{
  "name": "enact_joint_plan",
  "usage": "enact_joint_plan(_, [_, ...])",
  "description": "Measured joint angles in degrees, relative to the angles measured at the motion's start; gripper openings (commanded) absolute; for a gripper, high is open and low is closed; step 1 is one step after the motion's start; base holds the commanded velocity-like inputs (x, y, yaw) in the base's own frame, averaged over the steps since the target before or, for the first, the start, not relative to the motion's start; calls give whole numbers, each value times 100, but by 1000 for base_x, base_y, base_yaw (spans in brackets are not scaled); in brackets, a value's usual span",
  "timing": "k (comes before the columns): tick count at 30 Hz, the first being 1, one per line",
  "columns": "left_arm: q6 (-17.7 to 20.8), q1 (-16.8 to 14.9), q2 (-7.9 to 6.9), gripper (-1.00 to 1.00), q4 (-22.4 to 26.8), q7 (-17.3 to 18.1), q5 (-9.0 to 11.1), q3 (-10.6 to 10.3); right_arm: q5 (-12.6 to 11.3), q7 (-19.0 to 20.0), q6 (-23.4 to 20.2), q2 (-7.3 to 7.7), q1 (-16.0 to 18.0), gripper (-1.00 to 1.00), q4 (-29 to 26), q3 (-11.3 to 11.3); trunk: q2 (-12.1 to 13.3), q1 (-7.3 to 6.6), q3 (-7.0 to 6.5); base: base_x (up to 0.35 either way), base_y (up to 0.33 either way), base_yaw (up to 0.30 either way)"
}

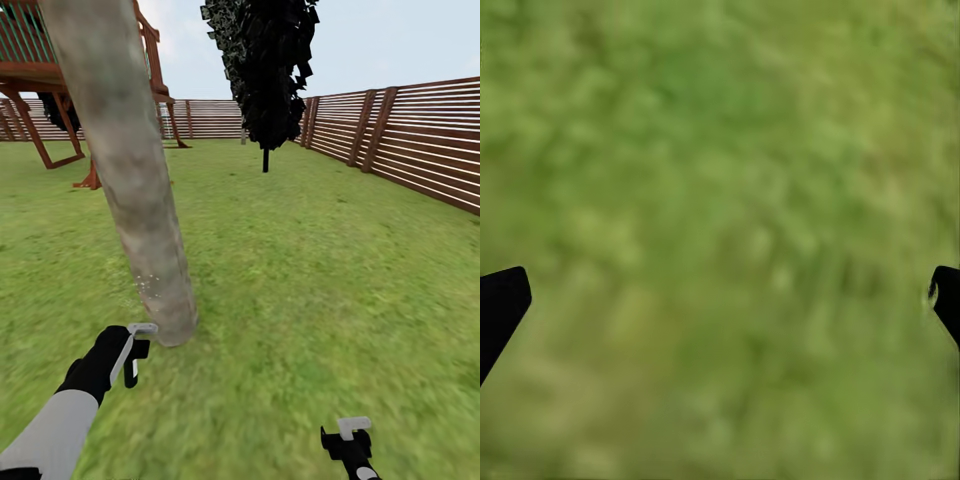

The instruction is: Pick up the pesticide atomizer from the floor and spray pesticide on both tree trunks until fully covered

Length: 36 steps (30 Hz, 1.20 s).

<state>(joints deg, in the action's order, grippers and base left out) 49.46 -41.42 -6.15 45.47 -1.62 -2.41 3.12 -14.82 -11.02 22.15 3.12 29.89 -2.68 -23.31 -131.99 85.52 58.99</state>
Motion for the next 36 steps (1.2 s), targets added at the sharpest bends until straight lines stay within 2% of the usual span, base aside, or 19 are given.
enact_joint_plan(5, [-14,0,5,-100,0,1,24,-1,0,0,0,-6,0,100,0,-1,0,0,0,173,-252,247])
enact_joint_plan(20, [-10,3,-1,-100,-3,11,34,15,0,-19,0,-4,-4,100,-2,-1,0,1,0,40,-284,10])
enact_joint_plan(31, [-14,4,4,-100,0,15,44,34,0,-17,0,-6,-2,100,0,-1,0,-1,0,193,-239,248])
enact_joint_plan(36, [-17,2,7,-100,-2,20,42,34,0,-10,0,-5,-4,100,-2,-2,0,0,0,191,-233,58])
